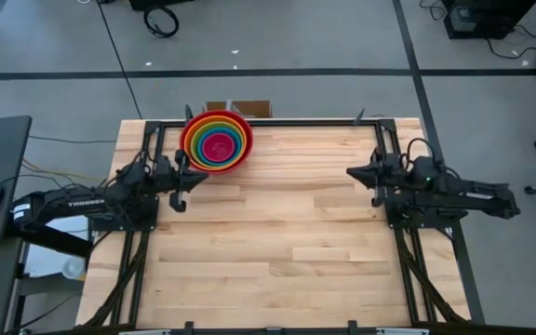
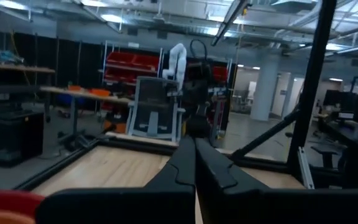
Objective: Nest bowls inside each other
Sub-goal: Return to Home Position
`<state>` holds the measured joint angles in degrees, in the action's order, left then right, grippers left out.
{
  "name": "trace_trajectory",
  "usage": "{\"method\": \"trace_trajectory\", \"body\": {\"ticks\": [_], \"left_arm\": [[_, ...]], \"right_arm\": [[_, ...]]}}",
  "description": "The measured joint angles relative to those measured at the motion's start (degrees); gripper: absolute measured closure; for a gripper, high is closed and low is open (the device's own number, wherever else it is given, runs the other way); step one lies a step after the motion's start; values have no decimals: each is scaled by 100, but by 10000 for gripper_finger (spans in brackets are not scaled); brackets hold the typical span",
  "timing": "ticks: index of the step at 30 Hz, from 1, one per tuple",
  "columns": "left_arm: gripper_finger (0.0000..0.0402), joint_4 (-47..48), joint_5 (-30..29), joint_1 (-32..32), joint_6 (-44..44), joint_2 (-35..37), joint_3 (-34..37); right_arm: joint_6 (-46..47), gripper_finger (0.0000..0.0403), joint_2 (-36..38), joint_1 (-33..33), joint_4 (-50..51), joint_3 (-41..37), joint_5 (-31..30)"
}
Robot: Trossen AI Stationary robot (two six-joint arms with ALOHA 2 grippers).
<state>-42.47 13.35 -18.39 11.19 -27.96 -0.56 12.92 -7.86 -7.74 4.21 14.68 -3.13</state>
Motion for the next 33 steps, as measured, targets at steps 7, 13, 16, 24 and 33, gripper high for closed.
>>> {"method": "trace_trajectory", "body": {"ticks": [7, 13, 16, 24, 33], "left_arm": [[400, 88, 4, 68, -38, 76, 0], [400, 157, 4, 60, -184, 76, 0], [400, 187, 6, 59, -182, 70, 0], [400, 236, 6, 59, -180, 67, 2], [400, 234, -54, -71, -150, 70, 2]], "right_arm": [[85, 398, 320, 123, -252, -372, 49], [366, 396, 772, 172, 167, -368, 721], [454, 396, 739, 172, 85, -428, 854], [969, 396, 654, 177, -1854, -1410, 460], [690, 396, 603, 201, -1797, -1382, 438]]}}
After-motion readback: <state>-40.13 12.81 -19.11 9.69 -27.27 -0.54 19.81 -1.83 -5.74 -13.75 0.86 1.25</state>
